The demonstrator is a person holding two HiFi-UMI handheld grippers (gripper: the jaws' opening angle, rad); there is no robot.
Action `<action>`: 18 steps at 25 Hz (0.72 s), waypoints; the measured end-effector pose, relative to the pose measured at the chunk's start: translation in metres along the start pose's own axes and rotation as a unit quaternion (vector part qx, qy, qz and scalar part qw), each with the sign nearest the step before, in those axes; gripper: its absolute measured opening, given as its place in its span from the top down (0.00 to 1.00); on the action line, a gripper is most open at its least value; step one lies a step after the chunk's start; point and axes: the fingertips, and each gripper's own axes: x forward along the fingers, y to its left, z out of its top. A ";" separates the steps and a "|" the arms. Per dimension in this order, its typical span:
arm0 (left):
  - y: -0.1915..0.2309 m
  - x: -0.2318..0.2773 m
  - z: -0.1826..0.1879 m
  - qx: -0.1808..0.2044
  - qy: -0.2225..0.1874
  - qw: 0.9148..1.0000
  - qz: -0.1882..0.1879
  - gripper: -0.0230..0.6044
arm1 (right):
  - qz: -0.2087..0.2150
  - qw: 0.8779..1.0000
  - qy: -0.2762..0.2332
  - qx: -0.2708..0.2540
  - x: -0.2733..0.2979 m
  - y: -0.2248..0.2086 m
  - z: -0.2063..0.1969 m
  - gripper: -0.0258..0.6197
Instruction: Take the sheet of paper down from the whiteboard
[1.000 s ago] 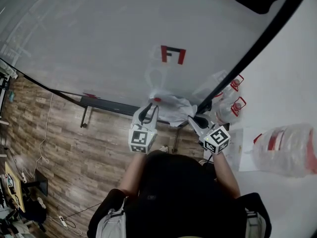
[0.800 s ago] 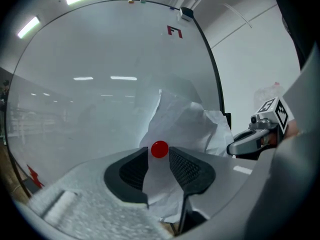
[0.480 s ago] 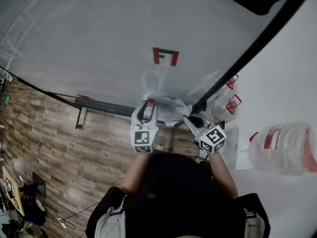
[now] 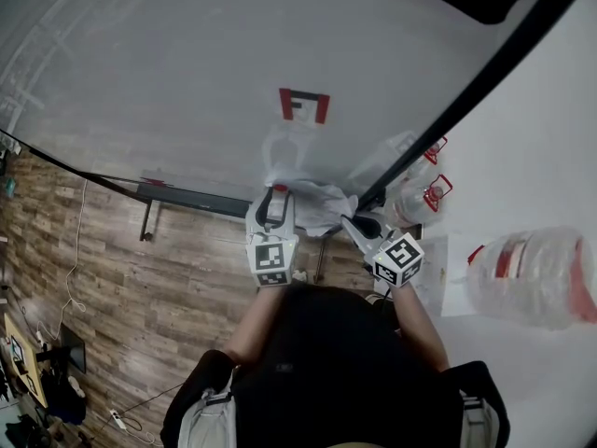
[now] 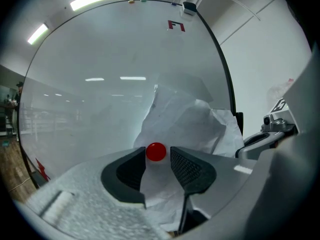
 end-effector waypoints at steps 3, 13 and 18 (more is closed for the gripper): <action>0.001 0.001 0.000 -0.007 -0.002 1.000 0.005 0.73 | 0.002 1.000 0.002 0.000 0.000 0.001 -0.001 0.95; 0.006 0.003 0.002 -0.012 -0.007 1.000 0.015 0.75 | 0.005 1.000 0.006 0.000 0.002 -0.002 -0.003 0.95; 0.005 0.003 0.002 -0.012 -0.008 1.000 0.013 0.75 | 0.009 1.000 0.005 0.000 0.002 -0.002 -0.003 0.95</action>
